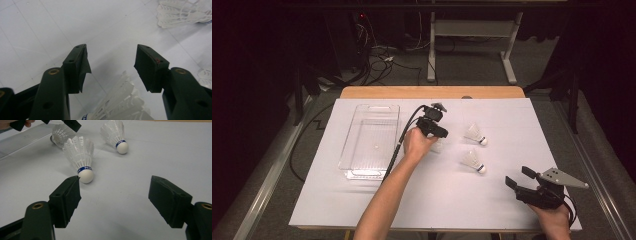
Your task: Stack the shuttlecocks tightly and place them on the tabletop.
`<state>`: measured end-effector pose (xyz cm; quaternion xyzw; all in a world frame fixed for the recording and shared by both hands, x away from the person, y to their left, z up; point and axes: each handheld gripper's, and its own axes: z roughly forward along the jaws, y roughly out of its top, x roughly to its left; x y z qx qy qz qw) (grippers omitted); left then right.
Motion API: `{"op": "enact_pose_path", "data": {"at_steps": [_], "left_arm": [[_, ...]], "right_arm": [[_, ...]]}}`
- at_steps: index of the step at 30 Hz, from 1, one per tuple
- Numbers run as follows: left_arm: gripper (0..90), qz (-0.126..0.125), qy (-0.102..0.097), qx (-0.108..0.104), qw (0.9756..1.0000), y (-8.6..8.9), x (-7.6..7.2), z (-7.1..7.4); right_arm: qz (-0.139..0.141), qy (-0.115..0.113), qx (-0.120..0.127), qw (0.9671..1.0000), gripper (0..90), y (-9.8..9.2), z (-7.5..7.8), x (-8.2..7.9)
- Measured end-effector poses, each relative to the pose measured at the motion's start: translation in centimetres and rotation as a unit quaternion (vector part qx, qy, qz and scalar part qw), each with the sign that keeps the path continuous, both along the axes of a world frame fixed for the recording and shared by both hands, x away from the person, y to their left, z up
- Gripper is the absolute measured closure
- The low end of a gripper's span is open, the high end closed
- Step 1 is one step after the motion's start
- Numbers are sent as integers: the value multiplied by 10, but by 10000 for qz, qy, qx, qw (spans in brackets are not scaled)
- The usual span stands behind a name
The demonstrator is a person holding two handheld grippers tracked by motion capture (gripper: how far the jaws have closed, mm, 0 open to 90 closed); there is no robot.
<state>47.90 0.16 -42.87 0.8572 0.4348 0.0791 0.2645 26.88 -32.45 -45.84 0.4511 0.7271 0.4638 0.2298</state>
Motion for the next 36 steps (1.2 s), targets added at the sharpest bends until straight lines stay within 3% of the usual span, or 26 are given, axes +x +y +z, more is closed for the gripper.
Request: {"op": "enact_pose_path", "data": {"at_steps": [5, 15, 28, 36], "left_arm": [[400, -56, 56, -142, 9999, 0, -3, 1], [343, -197, -29, -323, 9993, 0, -12, 12], [321, -369, -85, -471, 9982, 1, -25, 20], [307, -403, -97, -452, 9981, 5, -31, 22]], "right_arm": [[-4, 2, 0, 10000, 260, 0, 0, 0], [-13, 8, 3, 10000, 260, 0, 0, 0], [-17, 6, -5, 10000, 260, 0, 0, 0], [-20, 11, -10, 10000, 260, 0, 0, 0]]}}
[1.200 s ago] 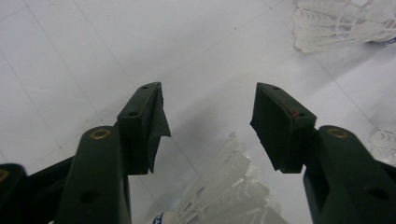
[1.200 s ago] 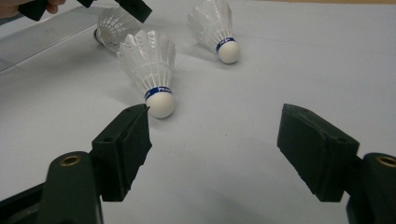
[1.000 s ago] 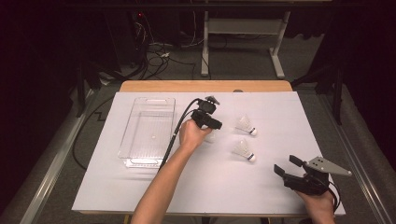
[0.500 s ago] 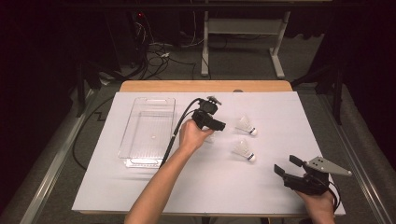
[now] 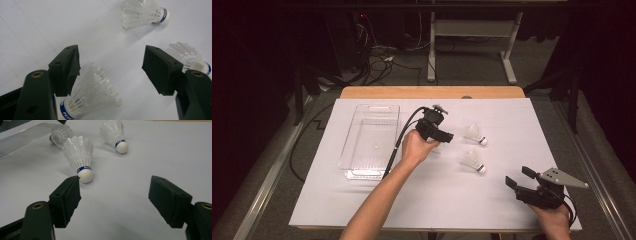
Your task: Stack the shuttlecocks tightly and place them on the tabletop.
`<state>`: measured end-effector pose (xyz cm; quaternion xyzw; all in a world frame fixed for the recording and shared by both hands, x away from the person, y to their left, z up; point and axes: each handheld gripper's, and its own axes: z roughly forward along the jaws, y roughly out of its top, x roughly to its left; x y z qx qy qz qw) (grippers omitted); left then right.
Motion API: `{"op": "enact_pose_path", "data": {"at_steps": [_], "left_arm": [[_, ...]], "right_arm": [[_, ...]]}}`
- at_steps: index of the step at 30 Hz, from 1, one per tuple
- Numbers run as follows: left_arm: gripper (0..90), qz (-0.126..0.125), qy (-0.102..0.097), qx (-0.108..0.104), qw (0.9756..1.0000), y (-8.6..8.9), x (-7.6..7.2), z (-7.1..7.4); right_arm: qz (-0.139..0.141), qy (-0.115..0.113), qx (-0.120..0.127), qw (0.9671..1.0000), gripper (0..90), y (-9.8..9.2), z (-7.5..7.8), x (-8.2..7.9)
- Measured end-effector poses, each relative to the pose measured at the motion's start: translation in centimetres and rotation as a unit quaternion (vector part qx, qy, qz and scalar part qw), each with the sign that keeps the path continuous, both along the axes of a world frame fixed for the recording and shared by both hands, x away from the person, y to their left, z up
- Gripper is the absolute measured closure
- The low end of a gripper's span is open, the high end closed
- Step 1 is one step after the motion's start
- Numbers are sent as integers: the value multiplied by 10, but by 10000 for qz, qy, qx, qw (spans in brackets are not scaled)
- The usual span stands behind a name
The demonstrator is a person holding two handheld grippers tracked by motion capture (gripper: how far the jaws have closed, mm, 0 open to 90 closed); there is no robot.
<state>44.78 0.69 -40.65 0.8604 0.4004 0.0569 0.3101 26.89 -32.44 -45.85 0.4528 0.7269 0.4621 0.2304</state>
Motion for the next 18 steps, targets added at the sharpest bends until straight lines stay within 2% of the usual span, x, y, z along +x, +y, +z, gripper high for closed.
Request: {"op": "enact_pose_path", "data": {"at_steps": [18], "left_arm": [[285, -62, -10, -49, 10000, 6, -13, 1]], "right_arm": [[3, 11, -7, 10000, 260, 0, 0, 0]]}}
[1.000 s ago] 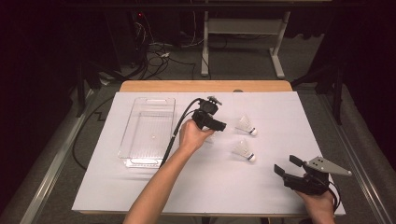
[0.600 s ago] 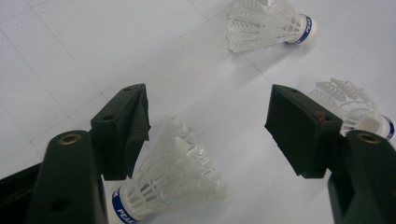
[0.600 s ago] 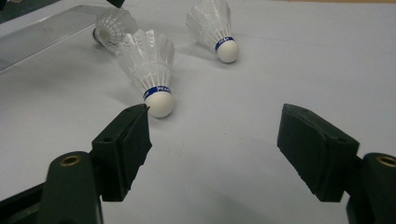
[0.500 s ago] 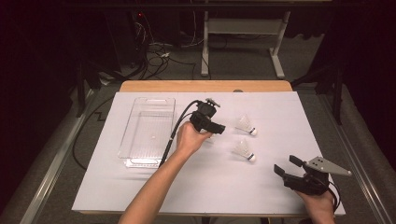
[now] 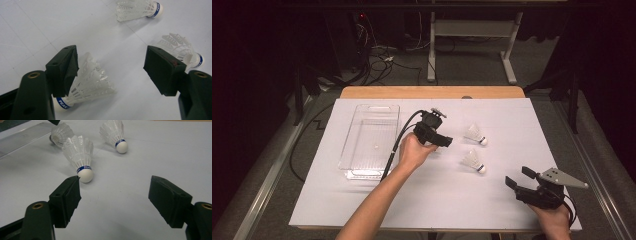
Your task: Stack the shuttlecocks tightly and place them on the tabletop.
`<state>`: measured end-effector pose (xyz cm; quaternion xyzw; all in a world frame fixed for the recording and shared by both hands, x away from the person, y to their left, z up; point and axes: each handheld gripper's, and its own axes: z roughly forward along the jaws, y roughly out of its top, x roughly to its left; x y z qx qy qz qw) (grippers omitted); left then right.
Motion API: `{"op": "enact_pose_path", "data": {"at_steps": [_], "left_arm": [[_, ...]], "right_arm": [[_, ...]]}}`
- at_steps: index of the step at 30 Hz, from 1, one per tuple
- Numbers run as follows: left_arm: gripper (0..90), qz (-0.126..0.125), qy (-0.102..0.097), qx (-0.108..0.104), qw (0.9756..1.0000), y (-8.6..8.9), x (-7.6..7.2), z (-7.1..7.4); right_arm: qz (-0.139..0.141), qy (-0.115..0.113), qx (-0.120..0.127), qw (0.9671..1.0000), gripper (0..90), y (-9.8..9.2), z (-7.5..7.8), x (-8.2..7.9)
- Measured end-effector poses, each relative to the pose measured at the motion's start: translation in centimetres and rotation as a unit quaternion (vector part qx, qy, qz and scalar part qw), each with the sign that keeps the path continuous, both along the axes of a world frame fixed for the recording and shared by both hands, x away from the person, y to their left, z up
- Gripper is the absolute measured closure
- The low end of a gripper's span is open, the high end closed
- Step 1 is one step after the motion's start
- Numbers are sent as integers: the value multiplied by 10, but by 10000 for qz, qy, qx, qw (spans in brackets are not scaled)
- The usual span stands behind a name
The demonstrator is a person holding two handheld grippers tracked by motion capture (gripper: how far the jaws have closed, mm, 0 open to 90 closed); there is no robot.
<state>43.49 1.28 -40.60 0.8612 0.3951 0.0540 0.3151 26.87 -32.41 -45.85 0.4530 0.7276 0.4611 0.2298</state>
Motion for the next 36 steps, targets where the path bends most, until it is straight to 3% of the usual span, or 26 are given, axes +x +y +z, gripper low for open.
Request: {"op": "enact_pose_path", "data": {"at_steps": [36], "left_arm": [[298, -1, -94, -100, 9999, 20, -27, 0]], "right_arm": [[1, 22, -28, 10000, 260, 1, 0, 0]]}}
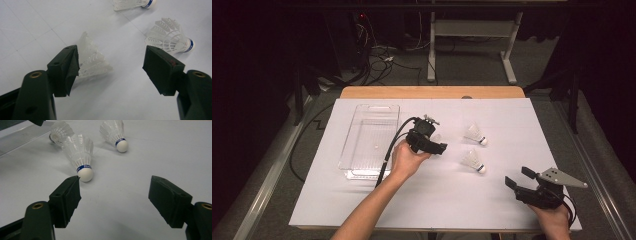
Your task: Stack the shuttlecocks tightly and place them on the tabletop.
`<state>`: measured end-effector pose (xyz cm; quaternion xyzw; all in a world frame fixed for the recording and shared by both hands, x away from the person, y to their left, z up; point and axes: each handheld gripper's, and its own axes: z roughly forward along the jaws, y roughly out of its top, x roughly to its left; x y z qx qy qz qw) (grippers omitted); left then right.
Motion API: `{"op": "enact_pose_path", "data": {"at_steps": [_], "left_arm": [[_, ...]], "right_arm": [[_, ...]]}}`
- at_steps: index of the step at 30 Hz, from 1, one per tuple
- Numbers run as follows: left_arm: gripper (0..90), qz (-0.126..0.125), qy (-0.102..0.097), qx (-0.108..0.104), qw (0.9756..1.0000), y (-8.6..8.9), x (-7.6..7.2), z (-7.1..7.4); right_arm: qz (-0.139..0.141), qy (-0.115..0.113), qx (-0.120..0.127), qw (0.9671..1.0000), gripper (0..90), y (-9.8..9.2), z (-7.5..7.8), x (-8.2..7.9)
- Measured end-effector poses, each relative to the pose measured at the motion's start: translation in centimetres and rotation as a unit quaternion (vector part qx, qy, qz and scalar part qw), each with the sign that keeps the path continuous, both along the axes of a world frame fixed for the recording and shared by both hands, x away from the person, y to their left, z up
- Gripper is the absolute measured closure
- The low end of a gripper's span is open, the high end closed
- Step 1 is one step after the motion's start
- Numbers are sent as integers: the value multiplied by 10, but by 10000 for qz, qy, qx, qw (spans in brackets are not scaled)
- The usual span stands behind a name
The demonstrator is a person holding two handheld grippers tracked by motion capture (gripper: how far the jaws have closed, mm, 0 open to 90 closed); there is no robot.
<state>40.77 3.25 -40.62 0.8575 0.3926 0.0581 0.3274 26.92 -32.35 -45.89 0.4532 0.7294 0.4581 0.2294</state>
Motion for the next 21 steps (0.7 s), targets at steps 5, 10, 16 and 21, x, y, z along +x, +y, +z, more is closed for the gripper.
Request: {"op": "enact_pose_path", "data": {"at_steps": [5, 10, 16, 21], "left_arm": [[298, -6, 8, 10, 10000, 2, -3, -1], [298, -8, -7, -13, 10000, 4, -5, -1], [298, -5, -26, -29, 10000, 7, -9, -3], [299, 0, -60, -14, 10000, 11, -13, -3]], "right_arm": [[1, 10, -4, 10000, 260, 0, 0, 0], [0, 7, -8, 10000, 260, 0, 0, 0], [7, 16, -13, 10000, 260, 0, 0, 0], [7, 19, -12, 10000, 260, 0, 0, 0]]}}
